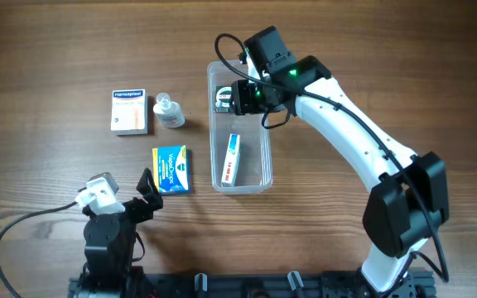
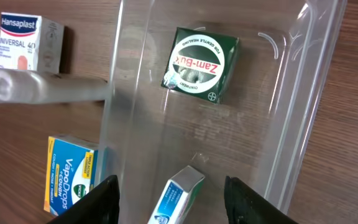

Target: Pack container

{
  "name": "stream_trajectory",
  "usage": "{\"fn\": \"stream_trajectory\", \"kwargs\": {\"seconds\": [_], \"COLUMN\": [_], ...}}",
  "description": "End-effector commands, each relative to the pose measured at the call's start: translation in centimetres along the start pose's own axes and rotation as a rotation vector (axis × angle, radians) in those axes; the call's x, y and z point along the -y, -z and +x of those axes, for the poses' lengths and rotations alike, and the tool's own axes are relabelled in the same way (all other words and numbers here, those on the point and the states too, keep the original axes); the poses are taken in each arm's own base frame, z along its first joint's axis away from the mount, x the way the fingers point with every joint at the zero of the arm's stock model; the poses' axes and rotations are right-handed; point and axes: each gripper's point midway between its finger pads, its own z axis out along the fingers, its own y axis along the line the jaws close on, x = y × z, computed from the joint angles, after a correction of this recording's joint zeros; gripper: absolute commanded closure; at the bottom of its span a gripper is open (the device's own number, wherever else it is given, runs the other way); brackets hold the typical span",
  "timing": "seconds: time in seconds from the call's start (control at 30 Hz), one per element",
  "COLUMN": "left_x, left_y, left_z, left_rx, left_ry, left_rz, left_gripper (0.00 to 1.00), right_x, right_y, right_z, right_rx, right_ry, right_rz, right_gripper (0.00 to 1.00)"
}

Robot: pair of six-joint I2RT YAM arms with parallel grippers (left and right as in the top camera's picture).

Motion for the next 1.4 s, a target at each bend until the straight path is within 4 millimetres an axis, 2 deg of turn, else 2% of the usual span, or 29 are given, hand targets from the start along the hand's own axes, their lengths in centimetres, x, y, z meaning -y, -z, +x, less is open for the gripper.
{"fn": "stream_trajectory", "kwargs": {"seconds": [0.0,0.2,0.3,0.37,0.57,0.7,0.87,0.97,1.1,1.37], "left_x": [0.0,0.0,0.0,0.0,0.0,0.0,0.0,0.0,0.0,0.0], "left_y": [0.0,0.0,0.0,0.0,0.0,0.0,0.0,0.0,0.0,0.0], "left_z": [-0.1,-0.1,-0.1,-0.1,-0.1,-0.1,-0.1,-0.1,-0.1,-0.1], "left_rx": [0.009,0.009,0.009,0.009,0.009,0.009,0.009,0.009,0.009,0.009], "left_ry": [-0.009,-0.009,-0.009,-0.009,-0.009,-0.009,-0.009,-0.009,-0.009,-0.009], "left_rz": [0.005,0.005,0.005,0.005,0.005,0.005,0.005,0.005,0.005,0.005], "left_gripper": [0.00,0.00,0.00,0.00,0.00,0.00,0.00,0.00,0.00,0.00], "right_x": [-0.5,-1.3,-1.9,-2.2,-1.2,-1.0,0.3,2.1,3.4,5.5], "right_y": [0.0,0.5,1.7,3.1,7.3,10.8,14.5,15.8,16.3,16.8], "right_z": [-0.2,0.1,-0.7,-1.3,-2.9,-3.8,-4.0,-2.5,-0.9,2.7], "right_rx": [-0.003,-0.016,0.026,0.065,0.193,0.286,0.365,0.341,0.335,0.464], "right_ry": [0.012,0.015,0.039,0.065,0.077,0.164,0.212,0.188,0.170,0.066], "right_rz": [-0.016,-0.059,-0.074,-0.078,0.003,0.052,0.146,0.197,0.220,0.219], "right_gripper": [0.45,0.44,0.27,0.00,0.01,0.00,0.00,0.00,0.00,0.00]}}
